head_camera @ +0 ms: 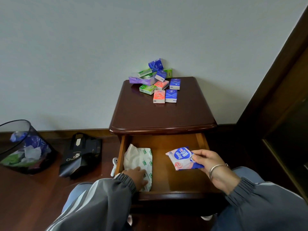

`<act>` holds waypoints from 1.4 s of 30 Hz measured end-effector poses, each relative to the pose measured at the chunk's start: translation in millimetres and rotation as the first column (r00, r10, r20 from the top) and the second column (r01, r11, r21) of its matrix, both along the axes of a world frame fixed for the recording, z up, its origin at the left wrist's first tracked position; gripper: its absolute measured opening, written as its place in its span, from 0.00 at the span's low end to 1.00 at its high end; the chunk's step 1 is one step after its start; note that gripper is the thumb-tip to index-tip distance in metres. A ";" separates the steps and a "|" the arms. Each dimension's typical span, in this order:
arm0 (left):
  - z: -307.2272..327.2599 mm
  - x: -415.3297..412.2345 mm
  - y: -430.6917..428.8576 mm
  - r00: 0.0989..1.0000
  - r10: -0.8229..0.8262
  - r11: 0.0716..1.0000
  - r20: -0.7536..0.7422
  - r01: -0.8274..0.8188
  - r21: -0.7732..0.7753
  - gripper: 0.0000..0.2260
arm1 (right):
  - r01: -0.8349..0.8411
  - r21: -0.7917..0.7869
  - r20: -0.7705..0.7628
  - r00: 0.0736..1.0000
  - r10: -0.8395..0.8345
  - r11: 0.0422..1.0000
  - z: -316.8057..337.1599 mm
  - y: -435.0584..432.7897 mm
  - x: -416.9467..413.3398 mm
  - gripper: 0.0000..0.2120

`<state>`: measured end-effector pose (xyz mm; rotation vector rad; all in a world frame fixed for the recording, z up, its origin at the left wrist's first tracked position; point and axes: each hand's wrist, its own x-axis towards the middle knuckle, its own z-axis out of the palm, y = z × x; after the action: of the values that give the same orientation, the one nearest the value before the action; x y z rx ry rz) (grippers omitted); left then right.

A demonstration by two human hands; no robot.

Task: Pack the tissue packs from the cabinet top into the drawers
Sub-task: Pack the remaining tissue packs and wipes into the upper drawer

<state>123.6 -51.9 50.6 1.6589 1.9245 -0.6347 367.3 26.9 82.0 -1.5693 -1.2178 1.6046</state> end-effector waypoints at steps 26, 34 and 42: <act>-2.5 -57.2 -35.4 0.490 0.582 0.431 0.649 -0.863 0.265 0.18 | -0.611 -0.097 0.278 0.741 0.611 0.785 -55.0 -15.9 -138.4 0.32; -2.9 -56.2 -36.8 0.501 0.575 0.431 0.647 -0.858 0.281 0.17 | -0.821 -0.100 0.385 0.489 0.783 0.562 -49.1 -18.3 -138.9 0.33; -2.7 -55.6 -35.9 0.522 0.554 0.446 0.649 -0.844 0.298 0.17 | -0.824 0.025 0.625 0.454 0.635 0.565 -20.8 -6.6 -112.9 0.24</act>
<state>68.0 -87.8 47.9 0.8813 2.2721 0.7509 254.5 20.3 61.2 -1.3612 -2.6714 1.2535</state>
